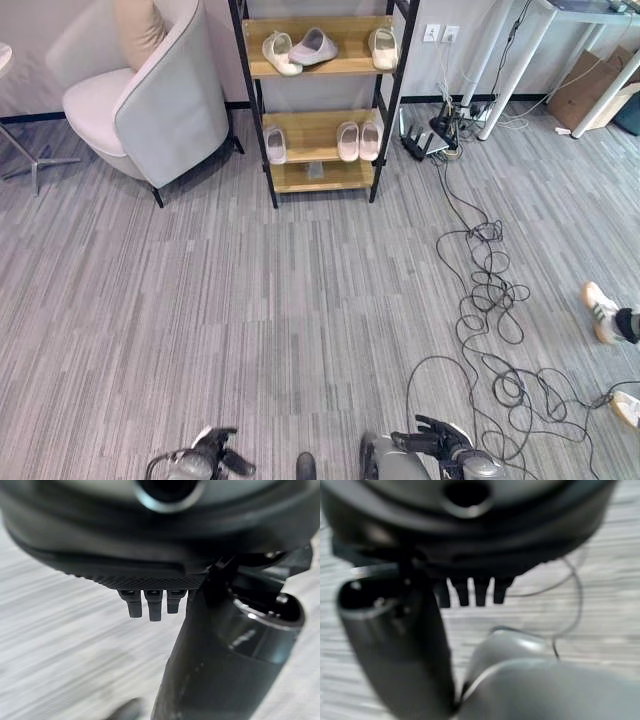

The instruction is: Arrange the slippers neatly on the shoe rack.

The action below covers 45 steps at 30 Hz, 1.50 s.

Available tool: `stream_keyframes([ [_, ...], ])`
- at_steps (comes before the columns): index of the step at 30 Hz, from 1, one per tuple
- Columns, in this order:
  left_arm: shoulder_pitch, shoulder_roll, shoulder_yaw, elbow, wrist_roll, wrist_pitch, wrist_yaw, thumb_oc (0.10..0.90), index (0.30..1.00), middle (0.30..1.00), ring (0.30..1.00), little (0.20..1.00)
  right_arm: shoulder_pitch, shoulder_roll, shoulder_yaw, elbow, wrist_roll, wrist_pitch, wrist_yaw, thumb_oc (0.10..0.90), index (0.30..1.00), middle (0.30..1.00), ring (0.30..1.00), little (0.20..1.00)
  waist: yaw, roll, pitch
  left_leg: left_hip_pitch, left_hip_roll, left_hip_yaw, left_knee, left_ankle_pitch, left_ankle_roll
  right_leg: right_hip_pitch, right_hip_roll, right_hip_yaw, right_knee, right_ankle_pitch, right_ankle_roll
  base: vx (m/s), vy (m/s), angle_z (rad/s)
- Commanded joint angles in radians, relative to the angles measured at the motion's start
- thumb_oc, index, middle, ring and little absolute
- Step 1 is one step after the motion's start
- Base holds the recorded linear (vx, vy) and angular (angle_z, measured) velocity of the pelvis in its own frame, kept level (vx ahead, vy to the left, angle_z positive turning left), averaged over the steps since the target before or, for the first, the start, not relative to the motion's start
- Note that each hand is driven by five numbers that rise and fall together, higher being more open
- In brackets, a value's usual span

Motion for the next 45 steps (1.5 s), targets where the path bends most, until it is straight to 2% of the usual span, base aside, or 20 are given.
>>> stream_keyframes([
  [1, 0.027, -0.044, -0.013, -0.014, 0.025, -0.051, -0.008, 0.8, 0.9, 0.9, 0.9, 0.9, 0.054, -0.027, 0.009, 0.089, -0.037, 0.031, -0.019, 0.8, 0.9, 0.9, 0.9, 0.9, -0.039, 0.0, -0.011, 0.195, 0.028, -0.013, 0.013, -0.114, -0.082, 0.019, -0.008, -0.024, -0.232, 0.217, 0.08, 0.59, -0.188, 1.01],
  [5, 0.099, -0.069, -0.013, 0.041, 0.07, -0.04, -0.033, 0.8, 0.9, 0.9, 0.9, 0.9, 0.084, -0.032, -0.004, 0.125, -0.033, 0.04, -0.012, 0.8, 0.9, 0.9, 0.9, 0.9, -0.047, -0.002, -0.061, 0.239, 0.061, -0.058, 0.122, -0.069, -0.133, 0.088, 0.001, 0.022, -0.204, 0.27, 0.041, 0.53, -0.288, 0.85],
  [6, 0.132, -0.073, 0.002, 0.061, 0.083, -0.032, -0.032, 0.8, 0.9, 0.9, 0.9, 0.9, 0.082, -0.041, -0.012, 0.131, -0.027, 0.041, -0.007, 0.8, 0.9, 0.9, 0.9, 0.9, -0.039, 0.008, -0.071, 0.211, 0.082, -0.049, 0.222, 0.03, -0.169, 0.125, 0.021, 0.025, -0.192, 0.27, 0.025, 0.44, -0.353, 0.48],
  [7, 0.146, -0.067, 0.006, 0.069, 0.09, -0.026, -0.035, 0.8, 0.9, 0.9, 0.9, 0.9, 0.078, -0.05, -0.015, 0.13, -0.018, 0.041, -0.008, 0.8, 0.9, 0.9, 0.9, 0.9, -0.021, -0.007, -0.058, 0.095, 0.087, -0.025, 0.431, 0.132, -0.199, 0.171, 0.015, 0.04, -0.179, 0.255, 0.003, 0.4, -0.379, 0.37],
  [9, 0.169, -0.061, 0.02, 0.073, 0.094, -0.017, -0.037, 0.8, 0.9, 0.9, 0.9, 0.9, 0.064, -0.07, -0.015, 0.119, 0.008, 0.036, -0.009, 0.8, 0.9, 0.9, 0.9, 0.9, 0.007, -0.038, -0.034, -0.041, 0.08, -0.004, 0.744, 0.228, -0.197, 0.247, 0.014, 0.051, -0.183, 0.218, -0.046, 0.34, -0.382, 0.36],
  [10, 0.175, -0.055, 0.025, 0.068, 0.096, -0.013, -0.032, 0.8, 0.9, 0.9, 0.9, 0.9, 0.05, -0.084, -0.014, 0.109, 0.01, 0.034, -0.017, 0.8, 0.9, 0.9, 0.9, 0.9, 0.025, -0.053, -0.022, -0.096, 0.088, 0.024, 0.852, 0.221, -0.185, 0.287, 0.015, 0.062, -0.195, 0.196, -0.064, 0.21, -0.257, 0.07],
  [11, 0.175, -0.055, 0.025, 0.068, 0.096, -0.012, -0.032, 0.8, 0.9, 0.9, 0.9, 0.9, 0.05, -0.084, -0.014, 0.11, 0.01, 0.034, -0.017, 0.8, 0.9, 0.9, 0.9, 0.9, 0.022, -0.057, -0.024, -0.099, 0.084, 0.023, 0.85, 0.225, -0.184, 0.285, 0.011, 0.061, -0.195, 0.197, -0.063, 0.32, -0.289, -0.1],
  [12, 0.172, -0.052, 0.025, 0.047, 0.081, -0.015, -0.024, 0.8, 0.9, 0.9, 0.9, 0.9, 0.026, -0.107, -0.009, 0.092, 0.008, 0.024, -0.035, 0.8, 0.9, 0.9, 0.9, 0.9, 0.053, -0.064, -0.012, -0.194, 0.107, 0.082, 0.906, 0.178, -0.159, 0.346, 0.021, 0.078, -0.193, 0.153, -0.081, 0.52, -0.206, -0.22],
  [13, 0.183, -0.053, 0.028, 0.033, 0.064, -0.022, -0.017, 0.8, 0.9, 0.9, 0.9, 0.9, 0.019, -0.121, -0.012, 0.076, 0.016, 0.011, -0.045, 0.8, 0.9, 0.9, 0.9, 0.9, 0.079, -0.057, -0.017, -0.249, 0.096, 0.114, 0.782, 0.13, -0.138, 0.406, 0.028, 0.08, -0.199, 0.119, -0.081, 0.52, -0.206, -0.07],
  [14, 0.183, -0.053, 0.028, 0.033, 0.064, -0.022, -0.017, 0.8, 0.9, 0.9, 0.9, 0.9, 0.019, -0.121, -0.013, 0.076, 0.016, 0.011, -0.045, 0.8, 0.9, 0.9, 0.9, 0.9, 0.078, -0.061, -0.018, -0.249, 0.091, 0.116, 0.777, 0.134, -0.138, 0.405, 0.024, 0.08, -0.199, 0.119, -0.08, 0.44, -0.036, -0.26],
  [17, 0.194, -0.023, 0.041, 0.027, 0.049, -0.041, -0.02, 0.8, 0.9, 0.9, 0.9, 0.9, 0.016, -0.198, -0.027, 0.015, 0.033, -0.007, -0.001, 0.8, 0.9, 0.9, 0.9, 0.9, 0.114, -0.061, -0.019, -0.268, 0.06, 0.127, 0.418, 0.109, -0.118, 0.481, 0.036, 0.086, -0.205, 0.071, -0.058, 0.39, 0.025, -0.25],
  [19, 0.182, -0.025, 0.064, 0.007, 0.03, -0.046, -0.016, 0.8, 0.9, 0.9, 0.9, 0.9, 0.109, -0.181, -0.045, 0.002, 0.0, -0.042, -0.028, 0.8, 0.9, 0.9, 0.9, 0.9, 0.114, -0.05, -0.012, -0.294, 0.062, 0.133, 0.221, 0.162, -0.125, 0.512, 0.056, 0.092, -0.206, 0.049, -0.05, 0.36, 0.047, -0.28],
  [22, 0.197, -0.038, 0.067, 0.021, 0.043, -0.044, -0.006, 0.8, 0.9, 0.9, 0.9, 0.9, 0.125, -0.124, -0.048, -0.004, -0.009, -0.042, -0.05, 0.8, 0.9, 0.9, 0.9, 0.9, 0.122, -0.044, -0.029, -0.276, 0.075, 0.186, 0.105, 0.217, -0.133, 0.573, 0.069, 0.114, -0.213, 0.014, -0.044, 0.39, 0.099, -0.38],
  [25, 0.204, -0.046, 0.072, 0.035, 0.047, -0.04, -0.006, 0.8, 0.9, 0.9, 0.9, 0.9, 0.129, -0.108, -0.05, 0.0, -0.017, -0.036, -0.053, 0.8, 0.9, 0.9, 0.9, 0.9, 0.123, -0.049, -0.043, -0.256, 0.065, 0.176, 0.091, 0.211, -0.123, 0.584, 0.06, 0.12, -0.211, 0.011, -0.038, 0.28, 0.109, -0.28],
  [28, 0.215, -0.049, 0.075, 0.053, 0.062, -0.031, -0.003, 0.8, 0.9, 0.9, 0.9, 0.9, 0.151, -0.061, -0.053, 0.01, -0.033, -0.031, -0.06, 0.8, 0.9, 0.9, 0.9, 0.9, 0.114, -0.059, -0.076, -0.189, 0.038, 0.19, 0.073, 0.165, -0.088, 0.563, 0.028, 0.125, -0.094, 0.006, 0.003, 0.31, 0.165, -0.29],
  [31, 0.197, -0.034, 0.075, 0.03, 0.05, -0.034, 0.007, 0.8, 0.9, 0.9, 0.9, 0.9, 0.139, -0.048, -0.052, -0.014, -0.034, -0.032, -0.062, 0.8, 0.9, 0.9, 0.9, 0.9, 0.095, -0.045, -0.057, -0.132, 0.037, 0.191, 0.074, 0.121, -0.062, 0.422, -0.007, 0.096, 0.121, 0.101, 0.07, 0.2, 0.086, -0.1],
  [34, 0.185, -0.034, 0.066, 0.027, 0.052, -0.036, 0.011, 0.8, 0.9, 0.9, 0.9, 0.9, 0.136, -0.045, -0.051, -0.013, -0.035, -0.032, -0.071, 0.8, 0.9, 0.9, 0.9, 0.9, 0.073, -0.034, -0.05, -0.088, 0.03, 0.168, 0.067, 0.091, -0.062, 0.37, -0.009, 0.068, 0.072, 0.077, 0.045, 0.21, 0.013, -0.07],
  [36, 0.181, -0.034, 0.053, 0.027, 0.062, -0.041, 0.009, 0.8, 0.9, 0.9, 0.9, 0.9, 0.137, -0.043, -0.048, -0.01, -0.02, -0.033, -0.069, 0.8, 0.9, 0.9, 0.9, 0.9, 0.044, -0.034, -0.044, -0.045, 0.013, 0.138, 0.066, 0.064, -0.062, 0.331, 0.021, 0.097, -0.016, 0.081, 0.028, 0.34, -0.056, 0.43],
  [41, 0.168, -0.032, 0.043, 0.037, 0.082, -0.052, 0.009, 0.8, 0.9, 0.9, 0.9, 0.9, 0.124, -0.053, -0.038, -0.018, -0.016, -0.028, -0.061, 0.8, 0.9, 0.9, 0.9, 0.9, -0.001, -0.034, -0.032, 0.042, 0.003, 0.083, 0.055, 0.005, -0.071, 0.226, 0.021, 0.136, -0.176, 0.159, 0.051, 0.28, -0.107, 0.57],
  [45, 0.184, -0.018, 0.064, 0.042, 0.083, -0.054, 0.001, 0.8, 0.9, 0.9, 0.9, 0.9, 0.184, -0.074, -0.044, -0.086, -0.02, -0.036, -0.046, 0.8, 0.9, 0.9, 0.9, 0.9, -0.017, -0.044, -0.051, 0.078, 0.011, 0.054, 0.09, -0.025, -0.093, 0.272, 0.026, 0.17, -0.168, 0.17, 0.026, 0.25, -0.196, 0.66],
])
